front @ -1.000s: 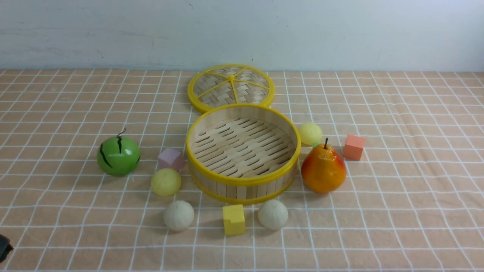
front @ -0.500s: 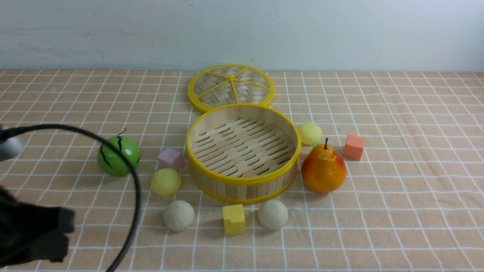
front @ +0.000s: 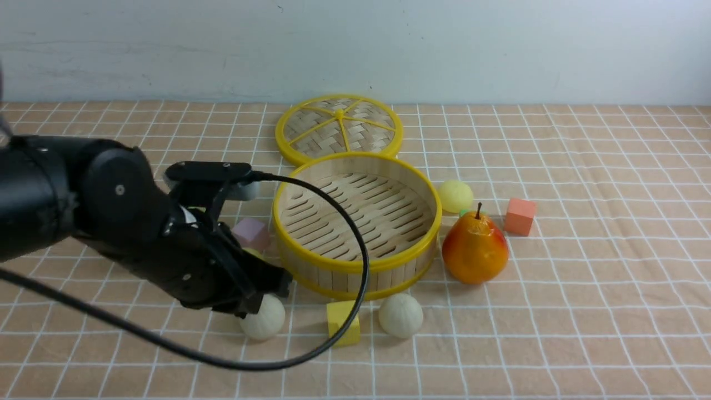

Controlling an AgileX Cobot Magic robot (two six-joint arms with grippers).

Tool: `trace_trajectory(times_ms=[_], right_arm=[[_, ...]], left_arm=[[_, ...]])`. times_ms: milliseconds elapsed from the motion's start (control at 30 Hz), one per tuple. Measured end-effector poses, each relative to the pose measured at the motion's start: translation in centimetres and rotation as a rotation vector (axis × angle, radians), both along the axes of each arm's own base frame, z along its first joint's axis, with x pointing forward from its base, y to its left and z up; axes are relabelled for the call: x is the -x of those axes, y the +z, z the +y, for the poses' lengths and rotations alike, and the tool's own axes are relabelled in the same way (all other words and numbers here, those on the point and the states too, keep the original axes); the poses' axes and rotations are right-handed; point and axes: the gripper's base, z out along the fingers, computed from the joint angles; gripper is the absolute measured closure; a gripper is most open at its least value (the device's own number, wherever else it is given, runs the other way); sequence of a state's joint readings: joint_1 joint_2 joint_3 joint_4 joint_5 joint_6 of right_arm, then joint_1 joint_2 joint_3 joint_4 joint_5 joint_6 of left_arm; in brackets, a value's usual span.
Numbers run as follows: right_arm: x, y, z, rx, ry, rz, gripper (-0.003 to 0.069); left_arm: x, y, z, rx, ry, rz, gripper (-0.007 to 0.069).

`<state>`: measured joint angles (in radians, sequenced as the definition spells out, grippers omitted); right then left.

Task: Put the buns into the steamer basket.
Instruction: Use the left arm to grab a steamed stuffed bun

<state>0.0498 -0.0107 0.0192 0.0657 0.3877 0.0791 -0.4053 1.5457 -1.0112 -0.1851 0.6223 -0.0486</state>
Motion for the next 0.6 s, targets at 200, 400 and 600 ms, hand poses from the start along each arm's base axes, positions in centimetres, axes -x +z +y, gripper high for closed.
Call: trace_trajectory(times_ms=[200, 400, 600], right_arm=[[0.0, 0.0, 0.0, 0.000, 0.000, 0.000, 0.0420], [0.0, 0.0, 0.0, 0.000, 0.000, 0.000, 0.0419], [0.0, 0.0, 0.0, 0.000, 0.000, 0.000, 0.0419]], left_arm=[[-2.2, -2.7, -0.5, -0.023, 0.012, 0.004, 0.0286], [-3.7, -4.9, -0.8, -0.047, 0.007, -0.035, 0.0271], [-4.2, -6.1, -0.8, -0.082, -0.014, -0.040, 0.0409]])
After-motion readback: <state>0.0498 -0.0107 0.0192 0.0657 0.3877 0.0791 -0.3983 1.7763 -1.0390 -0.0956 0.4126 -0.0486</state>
